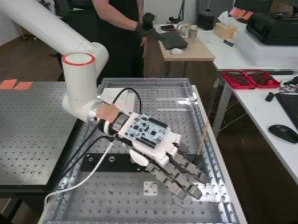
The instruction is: Grab the drill bit and place it in the clear container
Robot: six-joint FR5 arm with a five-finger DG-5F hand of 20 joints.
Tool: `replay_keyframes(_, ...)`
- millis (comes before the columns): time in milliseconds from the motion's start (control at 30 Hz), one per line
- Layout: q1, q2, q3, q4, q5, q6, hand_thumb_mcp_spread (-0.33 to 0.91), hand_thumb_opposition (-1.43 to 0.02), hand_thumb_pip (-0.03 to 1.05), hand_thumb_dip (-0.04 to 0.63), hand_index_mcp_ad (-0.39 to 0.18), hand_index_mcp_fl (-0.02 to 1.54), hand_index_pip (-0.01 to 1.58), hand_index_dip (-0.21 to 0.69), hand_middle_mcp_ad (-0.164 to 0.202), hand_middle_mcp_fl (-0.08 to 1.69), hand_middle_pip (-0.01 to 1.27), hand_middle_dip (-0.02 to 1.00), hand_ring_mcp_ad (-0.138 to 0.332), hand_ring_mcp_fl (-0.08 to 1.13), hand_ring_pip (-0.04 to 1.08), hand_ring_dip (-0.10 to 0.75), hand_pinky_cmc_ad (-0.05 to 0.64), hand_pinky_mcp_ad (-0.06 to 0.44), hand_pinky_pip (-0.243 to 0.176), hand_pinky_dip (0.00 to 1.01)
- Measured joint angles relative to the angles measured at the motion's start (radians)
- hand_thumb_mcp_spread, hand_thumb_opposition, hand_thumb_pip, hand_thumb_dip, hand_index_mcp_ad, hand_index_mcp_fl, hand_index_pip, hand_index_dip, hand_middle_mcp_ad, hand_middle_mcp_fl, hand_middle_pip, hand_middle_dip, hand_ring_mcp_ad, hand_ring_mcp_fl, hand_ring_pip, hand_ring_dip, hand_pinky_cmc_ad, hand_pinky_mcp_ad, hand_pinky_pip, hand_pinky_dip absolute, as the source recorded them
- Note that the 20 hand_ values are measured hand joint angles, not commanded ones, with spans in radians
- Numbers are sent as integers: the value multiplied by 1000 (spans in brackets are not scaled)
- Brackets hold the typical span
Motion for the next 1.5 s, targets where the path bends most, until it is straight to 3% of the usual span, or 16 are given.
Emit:
replay_keyframes(833, 1, 0, -2, 1, -8, 6, 665, -874, 342, 223, -187, 670, 981, 286, 75, 248, 145, 171, 202, 63, 101, -21, 325, 169, -89, 180)
replay_keyframes(1100, 4, 0, -8, 8, -12, 13, 693, -892, 370, 218, -188, 761, 1068, 283, 77, 260, 145, 171, 202, 63, 106, -14, 326, 169, -89, 180)
replay_keyframes(1500, 9, 3, -17, 29, -10, 15, 735, -956, 403, 220, -185, 852, 953, 279, 77, 328, 145, 185, 204, 103, 98, -5, 328, 168, -89, 180)
